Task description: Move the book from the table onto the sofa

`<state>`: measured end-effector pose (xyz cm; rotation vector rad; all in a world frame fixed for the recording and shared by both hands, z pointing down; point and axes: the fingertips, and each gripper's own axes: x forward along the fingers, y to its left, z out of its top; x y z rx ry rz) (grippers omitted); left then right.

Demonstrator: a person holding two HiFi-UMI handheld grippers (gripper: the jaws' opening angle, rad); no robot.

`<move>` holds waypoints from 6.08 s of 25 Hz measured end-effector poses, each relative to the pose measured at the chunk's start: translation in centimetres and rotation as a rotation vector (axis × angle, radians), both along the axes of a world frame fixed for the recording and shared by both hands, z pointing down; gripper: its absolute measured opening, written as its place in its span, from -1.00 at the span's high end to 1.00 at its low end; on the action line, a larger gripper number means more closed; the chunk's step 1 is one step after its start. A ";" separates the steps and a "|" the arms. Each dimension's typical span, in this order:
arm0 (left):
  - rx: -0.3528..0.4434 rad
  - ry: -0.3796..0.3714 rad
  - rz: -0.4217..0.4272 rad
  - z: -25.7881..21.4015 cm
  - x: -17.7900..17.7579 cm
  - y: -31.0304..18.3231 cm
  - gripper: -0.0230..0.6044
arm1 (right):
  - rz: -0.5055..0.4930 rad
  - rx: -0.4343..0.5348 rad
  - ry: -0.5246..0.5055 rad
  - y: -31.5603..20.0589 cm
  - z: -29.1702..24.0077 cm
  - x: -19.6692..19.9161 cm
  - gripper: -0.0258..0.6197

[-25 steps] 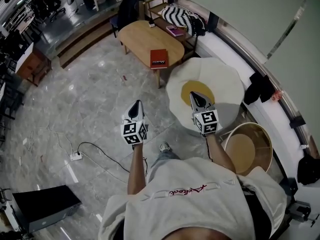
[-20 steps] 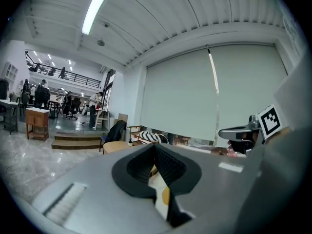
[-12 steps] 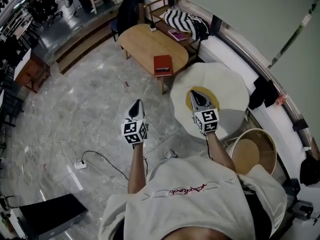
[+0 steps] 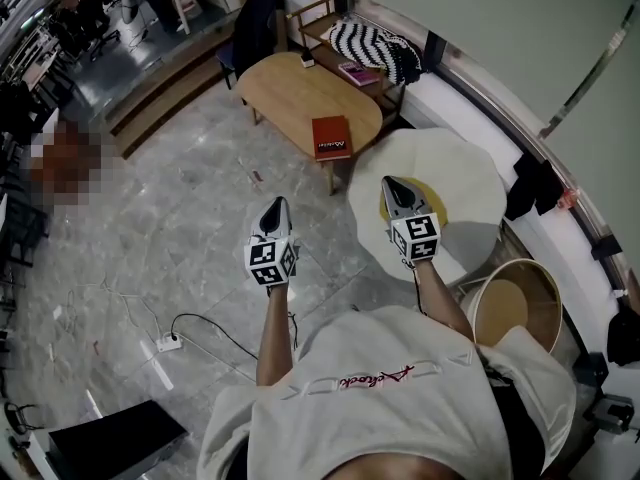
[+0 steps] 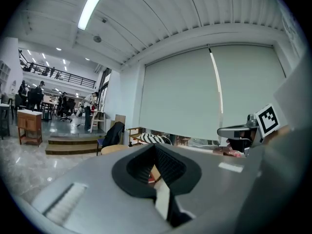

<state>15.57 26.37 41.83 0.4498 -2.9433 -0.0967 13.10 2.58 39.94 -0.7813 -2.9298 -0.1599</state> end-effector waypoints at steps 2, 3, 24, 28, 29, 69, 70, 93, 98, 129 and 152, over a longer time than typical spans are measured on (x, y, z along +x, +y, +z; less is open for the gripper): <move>-0.005 0.001 0.007 0.1 -0.2 0.3 0.90 | -0.001 0.000 -0.001 0.5 0.0 -0.1 0.89; -0.007 0.001 0.012 0.2 -0.2 0.2 0.90 | 0.000 -0.001 -0.001 0.7 0.0 -0.2 0.89; -0.006 0.017 0.045 1.4 1.2 -1.7 0.90 | 0.039 -0.007 0.021 -1.1 1.4 2.0 0.89; -0.004 0.018 0.034 1.6 0.2 -0.8 0.90 | 0.034 -0.007 0.010 -0.5 1.2 0.9 0.89; -0.003 0.018 0.032 1.6 -0.3 -0.8 0.90 | 0.035 -0.008 0.006 -0.5 1.1 0.4 0.89; -0.022 0.055 0.069 1.4 -30.1 -3.0 0.90 | 0.038 -0.015 0.048 -1.8 1.8 -28.6 0.89; -0.023 0.056 0.068 1.4 -31.0 -3.1 0.90 | 0.036 -0.016 0.048 -1.8 1.8 -29.5 0.89; -0.030 0.110 0.041 3.7 -40.7 -3.4 0.90 | 0.000 -0.026 0.087 -1.7 3.9 -40.0 0.89; -0.037 0.145 0.050 4.8 -40.3 -3.2 0.90 | 0.005 -0.023 0.102 -1.6 4.2 -39.6 0.89; -0.039 0.391 0.084 19.6 -42.7 -0.2 0.90 | -0.014 0.029 0.329 2.5 17.9 -42.2 0.89; -0.002 0.585 0.133 33.6 -43.2 -0.7 0.90 | 0.026 0.061 0.554 2.7 33.1 -41.8 0.89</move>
